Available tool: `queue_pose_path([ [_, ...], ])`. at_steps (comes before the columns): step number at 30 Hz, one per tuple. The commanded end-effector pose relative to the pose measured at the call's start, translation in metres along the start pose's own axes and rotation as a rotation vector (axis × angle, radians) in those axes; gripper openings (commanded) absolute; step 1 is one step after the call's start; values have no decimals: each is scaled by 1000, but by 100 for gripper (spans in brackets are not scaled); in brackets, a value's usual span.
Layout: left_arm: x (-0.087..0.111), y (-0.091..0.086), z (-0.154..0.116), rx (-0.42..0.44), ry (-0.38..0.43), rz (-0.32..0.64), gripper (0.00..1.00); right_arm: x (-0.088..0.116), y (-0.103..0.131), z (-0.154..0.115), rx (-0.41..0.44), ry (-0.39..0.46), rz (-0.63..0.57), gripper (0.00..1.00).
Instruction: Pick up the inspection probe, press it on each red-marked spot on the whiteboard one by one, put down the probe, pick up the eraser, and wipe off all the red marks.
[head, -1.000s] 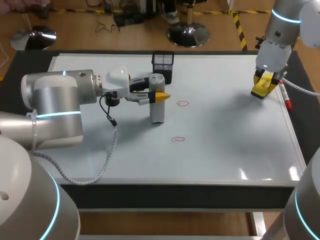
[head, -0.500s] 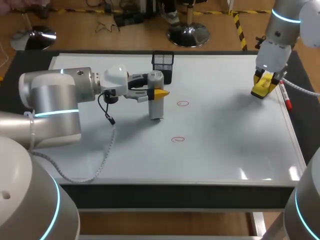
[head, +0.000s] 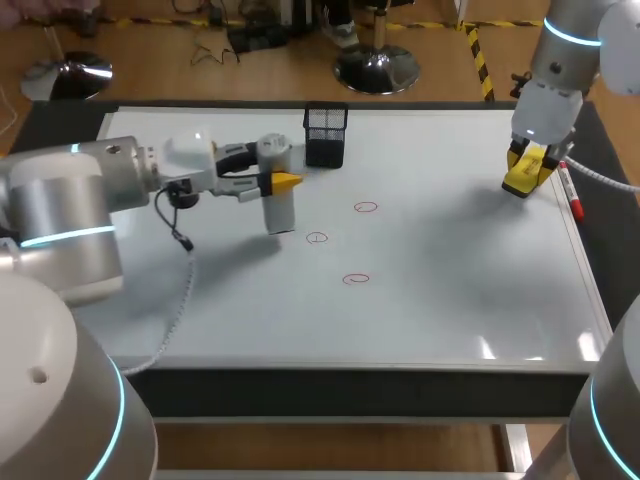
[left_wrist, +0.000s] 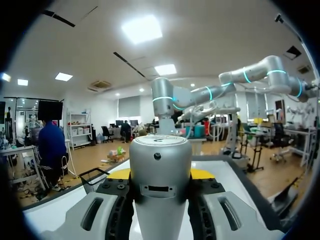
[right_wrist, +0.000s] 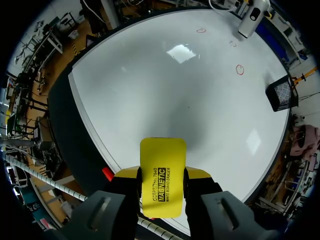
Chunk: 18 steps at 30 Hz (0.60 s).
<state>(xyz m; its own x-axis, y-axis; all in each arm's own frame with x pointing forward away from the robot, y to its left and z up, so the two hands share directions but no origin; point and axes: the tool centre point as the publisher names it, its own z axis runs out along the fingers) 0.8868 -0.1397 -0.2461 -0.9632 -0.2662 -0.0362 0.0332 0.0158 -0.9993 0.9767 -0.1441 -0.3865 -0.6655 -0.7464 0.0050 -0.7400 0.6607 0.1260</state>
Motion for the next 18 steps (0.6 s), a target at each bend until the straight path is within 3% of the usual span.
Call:
queue_pose_path([
  [1,13,-12,-45,-6,-44,8,0,0,-1,-1,2,4,-2,0],
  [18,23,-20,-136,-31,-200,24,0,0,-1,-1,2,4,-2,0],
])
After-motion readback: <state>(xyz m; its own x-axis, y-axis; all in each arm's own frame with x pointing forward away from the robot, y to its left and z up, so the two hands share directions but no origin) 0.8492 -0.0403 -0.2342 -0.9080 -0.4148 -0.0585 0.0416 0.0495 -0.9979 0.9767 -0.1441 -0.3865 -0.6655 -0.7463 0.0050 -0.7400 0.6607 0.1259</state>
